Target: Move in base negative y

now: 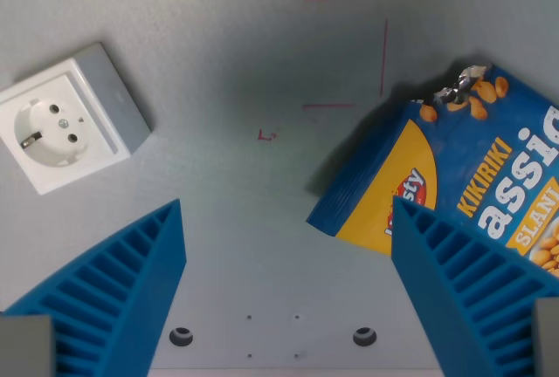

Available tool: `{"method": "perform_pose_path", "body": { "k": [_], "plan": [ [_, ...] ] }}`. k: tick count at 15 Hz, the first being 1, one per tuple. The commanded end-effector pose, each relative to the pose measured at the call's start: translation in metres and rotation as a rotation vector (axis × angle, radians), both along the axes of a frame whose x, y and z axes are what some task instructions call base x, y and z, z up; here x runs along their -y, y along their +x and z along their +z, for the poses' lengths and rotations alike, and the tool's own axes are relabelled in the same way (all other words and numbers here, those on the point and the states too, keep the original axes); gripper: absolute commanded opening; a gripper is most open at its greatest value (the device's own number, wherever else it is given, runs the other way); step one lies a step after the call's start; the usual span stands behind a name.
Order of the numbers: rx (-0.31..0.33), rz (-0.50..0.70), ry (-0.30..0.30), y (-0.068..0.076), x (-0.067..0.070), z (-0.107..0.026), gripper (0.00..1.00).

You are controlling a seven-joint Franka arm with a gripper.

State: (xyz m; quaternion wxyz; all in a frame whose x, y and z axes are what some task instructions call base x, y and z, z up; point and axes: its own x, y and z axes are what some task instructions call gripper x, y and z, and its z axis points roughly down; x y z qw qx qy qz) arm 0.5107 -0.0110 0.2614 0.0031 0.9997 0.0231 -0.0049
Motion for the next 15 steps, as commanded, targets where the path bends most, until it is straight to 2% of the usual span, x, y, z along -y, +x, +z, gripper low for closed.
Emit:
{"method": "perform_pose_path", "body": {
  "k": [1, 15],
  "plan": [
    [0.003, 0.000, 0.000, 0.000, 0.005, 0.001, 1.00],
    [0.003, 0.000, 0.000, -0.002, 0.075, 0.000, 1.00]
  ]
}}
